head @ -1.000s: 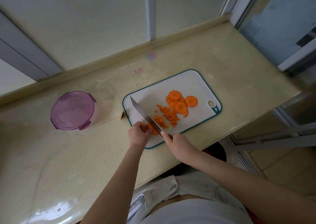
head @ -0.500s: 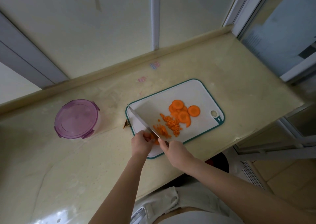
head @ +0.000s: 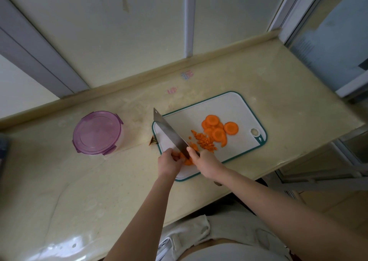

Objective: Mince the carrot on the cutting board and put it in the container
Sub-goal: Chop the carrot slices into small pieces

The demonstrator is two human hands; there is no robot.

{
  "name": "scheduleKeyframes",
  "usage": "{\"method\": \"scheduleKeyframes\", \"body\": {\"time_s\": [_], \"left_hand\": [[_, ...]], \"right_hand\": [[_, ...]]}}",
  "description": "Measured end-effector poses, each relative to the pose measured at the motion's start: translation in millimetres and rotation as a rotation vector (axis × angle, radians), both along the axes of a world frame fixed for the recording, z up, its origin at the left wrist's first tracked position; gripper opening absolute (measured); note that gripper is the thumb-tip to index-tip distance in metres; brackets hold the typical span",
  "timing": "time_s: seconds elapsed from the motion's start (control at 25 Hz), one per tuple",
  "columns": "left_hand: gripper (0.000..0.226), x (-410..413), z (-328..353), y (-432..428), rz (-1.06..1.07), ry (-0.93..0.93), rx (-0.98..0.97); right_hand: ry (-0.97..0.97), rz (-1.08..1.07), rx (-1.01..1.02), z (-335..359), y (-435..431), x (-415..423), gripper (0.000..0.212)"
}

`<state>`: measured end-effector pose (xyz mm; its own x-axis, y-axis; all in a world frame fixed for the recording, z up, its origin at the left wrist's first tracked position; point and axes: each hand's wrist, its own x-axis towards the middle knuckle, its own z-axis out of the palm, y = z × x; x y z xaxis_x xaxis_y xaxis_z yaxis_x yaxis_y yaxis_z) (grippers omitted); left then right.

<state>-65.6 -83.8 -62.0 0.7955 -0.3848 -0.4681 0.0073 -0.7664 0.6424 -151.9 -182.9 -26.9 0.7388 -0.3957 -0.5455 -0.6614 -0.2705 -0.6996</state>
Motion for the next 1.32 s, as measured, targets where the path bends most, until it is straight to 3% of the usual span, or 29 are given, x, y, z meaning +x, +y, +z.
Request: {"method": "scheduleKeyframes", "body": {"time_s": [0.56,1.0,1.32], "left_hand": [[0.017,0,-6,6,-0.005,0.017,-0.08],[0.003,-2,-5,2,0.026,-0.006,0.004],[0.007,5,-4,-1,0.062,0.067,0.013]], "right_hand": [[0.06,-0.058,-0.013,-4,-2,-20,0.059],[0.053,-0.068,0.039,0,12,-36,0.057],[0.137,0.037,-0.135,10,17,-24,0.052]]}}
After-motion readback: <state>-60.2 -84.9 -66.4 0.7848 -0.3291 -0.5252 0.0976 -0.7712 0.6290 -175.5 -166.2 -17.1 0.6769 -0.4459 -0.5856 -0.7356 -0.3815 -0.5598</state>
